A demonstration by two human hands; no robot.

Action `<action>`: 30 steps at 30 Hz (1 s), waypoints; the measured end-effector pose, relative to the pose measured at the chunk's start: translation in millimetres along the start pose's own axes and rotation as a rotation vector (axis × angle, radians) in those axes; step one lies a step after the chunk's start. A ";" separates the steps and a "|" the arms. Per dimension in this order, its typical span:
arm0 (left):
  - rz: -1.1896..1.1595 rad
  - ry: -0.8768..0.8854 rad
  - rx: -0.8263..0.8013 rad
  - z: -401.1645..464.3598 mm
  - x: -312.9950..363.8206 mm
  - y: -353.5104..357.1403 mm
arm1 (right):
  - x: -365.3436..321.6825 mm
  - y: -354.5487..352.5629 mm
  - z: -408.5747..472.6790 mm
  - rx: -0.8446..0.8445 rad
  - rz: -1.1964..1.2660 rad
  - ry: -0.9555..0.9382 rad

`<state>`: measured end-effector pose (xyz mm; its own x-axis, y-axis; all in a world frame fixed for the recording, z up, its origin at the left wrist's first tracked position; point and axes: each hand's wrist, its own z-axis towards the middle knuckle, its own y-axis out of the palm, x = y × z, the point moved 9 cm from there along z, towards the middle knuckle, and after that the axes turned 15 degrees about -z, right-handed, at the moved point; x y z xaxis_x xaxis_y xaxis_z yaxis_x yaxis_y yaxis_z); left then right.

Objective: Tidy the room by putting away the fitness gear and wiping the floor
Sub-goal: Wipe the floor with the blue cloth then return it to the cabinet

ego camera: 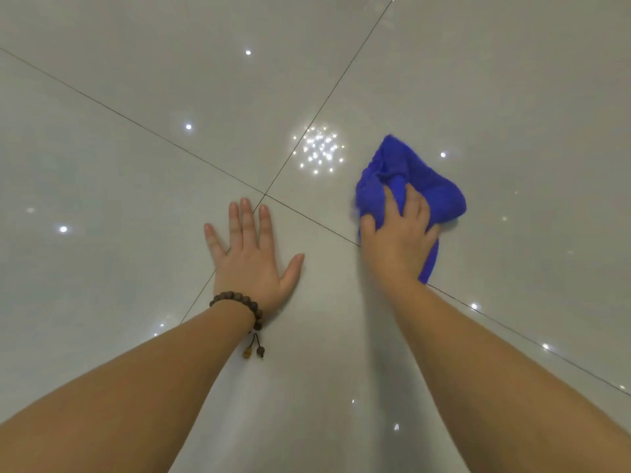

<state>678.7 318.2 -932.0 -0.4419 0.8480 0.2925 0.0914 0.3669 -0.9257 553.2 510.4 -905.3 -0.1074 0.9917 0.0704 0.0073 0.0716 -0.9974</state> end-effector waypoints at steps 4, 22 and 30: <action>-0.006 -0.009 -0.043 1.8 0.7 -0.4 | -43.4 5.4 -96.7 0.013 -0.038 -0.505; -0.177 -0.438 0.054 -168.7 -180.7 -32.8 | -49.1 -7.8 -40.0 -0.116 0.078 0.127; -0.206 -0.543 -0.097 -222.8 -231.3 -22.1 | -234.6 -9.9 -192.7 0.003 0.021 -1.084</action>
<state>977.7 199.1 -925.8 -0.8508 0.4476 0.2754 0.0253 0.5582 -0.8293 769.9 297.5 -909.0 -0.9287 0.3709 0.0039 0.0173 0.0537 -0.9984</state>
